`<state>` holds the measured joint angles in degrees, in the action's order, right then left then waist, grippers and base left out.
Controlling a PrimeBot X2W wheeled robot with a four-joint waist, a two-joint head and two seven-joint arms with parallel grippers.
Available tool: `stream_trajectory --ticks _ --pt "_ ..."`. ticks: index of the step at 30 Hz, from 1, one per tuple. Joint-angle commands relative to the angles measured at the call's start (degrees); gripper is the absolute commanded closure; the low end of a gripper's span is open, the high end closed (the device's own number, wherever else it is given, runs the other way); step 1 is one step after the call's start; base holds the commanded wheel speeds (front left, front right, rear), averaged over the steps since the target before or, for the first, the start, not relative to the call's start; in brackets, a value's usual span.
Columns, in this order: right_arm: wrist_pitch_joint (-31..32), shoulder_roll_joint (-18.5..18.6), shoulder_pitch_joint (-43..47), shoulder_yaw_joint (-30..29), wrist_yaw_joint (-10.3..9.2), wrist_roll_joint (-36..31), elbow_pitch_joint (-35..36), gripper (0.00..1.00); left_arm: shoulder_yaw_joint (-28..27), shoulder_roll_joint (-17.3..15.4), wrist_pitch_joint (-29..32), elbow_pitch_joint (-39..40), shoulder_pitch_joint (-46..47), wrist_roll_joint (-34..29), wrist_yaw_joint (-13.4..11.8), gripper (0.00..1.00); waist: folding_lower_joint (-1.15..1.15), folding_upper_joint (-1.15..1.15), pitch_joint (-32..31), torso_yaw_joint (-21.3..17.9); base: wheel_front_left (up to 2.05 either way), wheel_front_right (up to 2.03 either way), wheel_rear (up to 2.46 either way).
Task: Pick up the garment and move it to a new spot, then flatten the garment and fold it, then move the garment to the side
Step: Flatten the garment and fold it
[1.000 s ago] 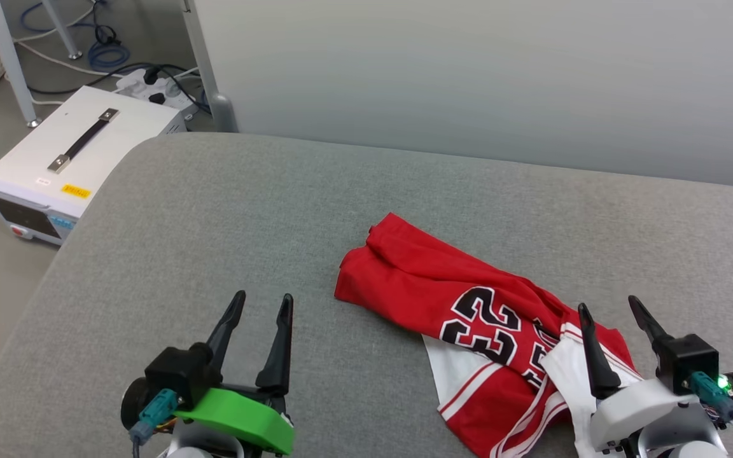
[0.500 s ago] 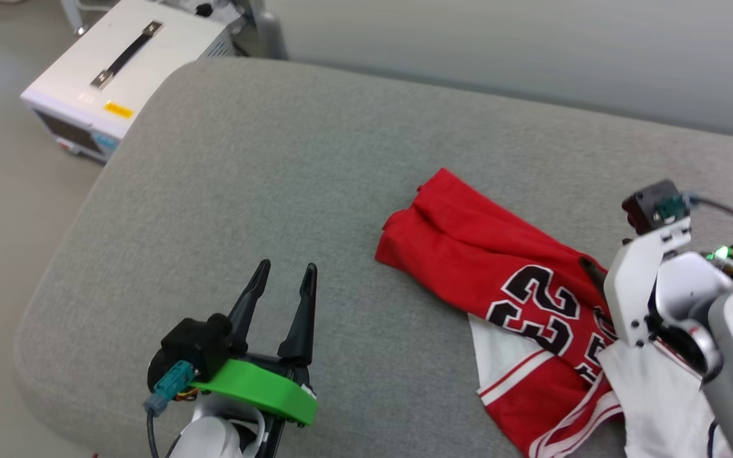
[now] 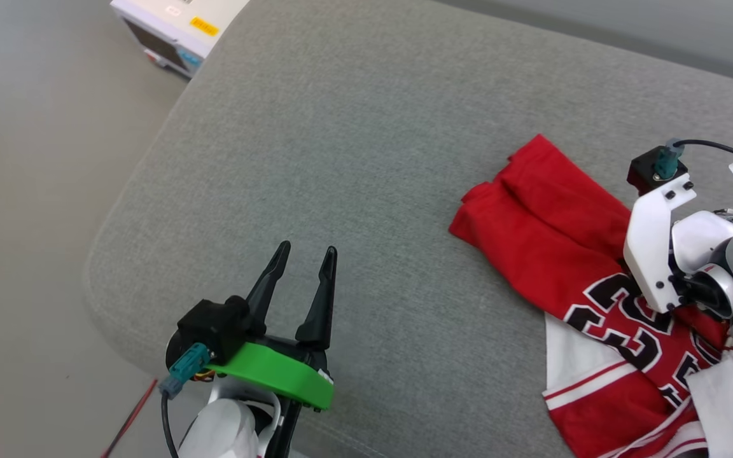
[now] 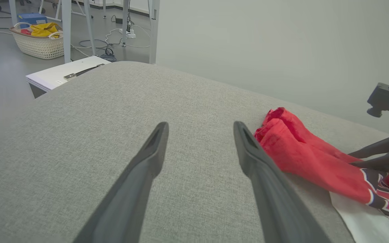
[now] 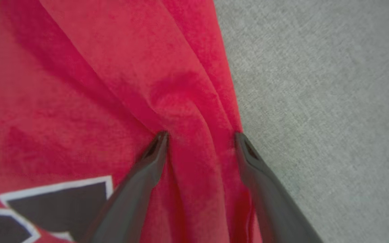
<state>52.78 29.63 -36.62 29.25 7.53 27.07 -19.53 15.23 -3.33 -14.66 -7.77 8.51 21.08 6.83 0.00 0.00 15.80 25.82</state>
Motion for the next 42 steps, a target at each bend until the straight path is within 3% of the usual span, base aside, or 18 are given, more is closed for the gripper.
stream_trajectory --ticks 1,6,8,9,22,37,40,41,42 --pt "0.26 0.53 -0.89 1.11 -0.04 0.71 -1.2 0.0 0.2 0.42 -0.34 -0.03 1.13 0.24 0.34 0.0 0.0 0.0 2.6 2.88 0.0 0.0 0.0" --pt "-0.47 1.34 -1.28 3.96 -0.04 2.05 -4.62 0.0 0.75 0.44 -0.34 0.19 1.03 1.25 0.39 0.0 0.0 0.0 2.98 3.6 0.0 0.0 0.0" --pt "-0.84 1.62 -1.23 4.86 -0.04 2.51 -5.73 0.26 0.94 0.44 -0.34 0.25 0.91 1.45 0.3 0.0 0.0 0.0 3.01 3.64 0.0 0.0 0.0" --pt "-1.26 1.69 -1.26 5.14 -0.04 2.87 -6.17 1.0 0.96 0.44 -0.34 0.28 0.84 1.5 0.23 0.0 0.0 0.0 2.97 3.56 0.0 0.0 0.0" --pt "-12.94 2.69 -5.02 2.22 -0.04 4.3 -8.67 1.0 -0.62 0.45 -0.34 -0.26 0.72 -0.15 0.1 0.0 0.0 0.0 -0.22 -1.79 0.0 0.0 0.0" --pt "-19.0 13.64 -8.47 -8.94 -0.04 -6.08 -16.32 1.0 -1.86 0.45 -0.34 0.57 1.98 -1.53 0.44 0.0 0.0 0.0 2.75 -7.04 0.0 0.0 0.0" --pt "-20.26 13.52 -8.15 -10.26 -0.04 -7.97 -18.49 0.99 -1.86 0.45 -0.34 0.42 2.4 -1.61 0.48 0.0 0.0 0.0 3.15 -7.3 0.0 0.0 0.0" --pt "-21.25 13.02 -8.03 -11.0 -0.04 -8.53 -19.22 0.6 -1.85 0.45 -0.34 0.37 2.56 -1.64 0.49 0.0 0.0 0.0 3.19 -7.47 0.0 0.0 0.0" --pt "-22.01 12.56 -7.87 -11.82 -0.04 -8.99 -20.07 0.0 -1.86 0.45 -0.34 0.34 2.68 -1.67 0.5 0.0 0.0 0.0 3.17 -7.64 0.0 0.0 0.0"
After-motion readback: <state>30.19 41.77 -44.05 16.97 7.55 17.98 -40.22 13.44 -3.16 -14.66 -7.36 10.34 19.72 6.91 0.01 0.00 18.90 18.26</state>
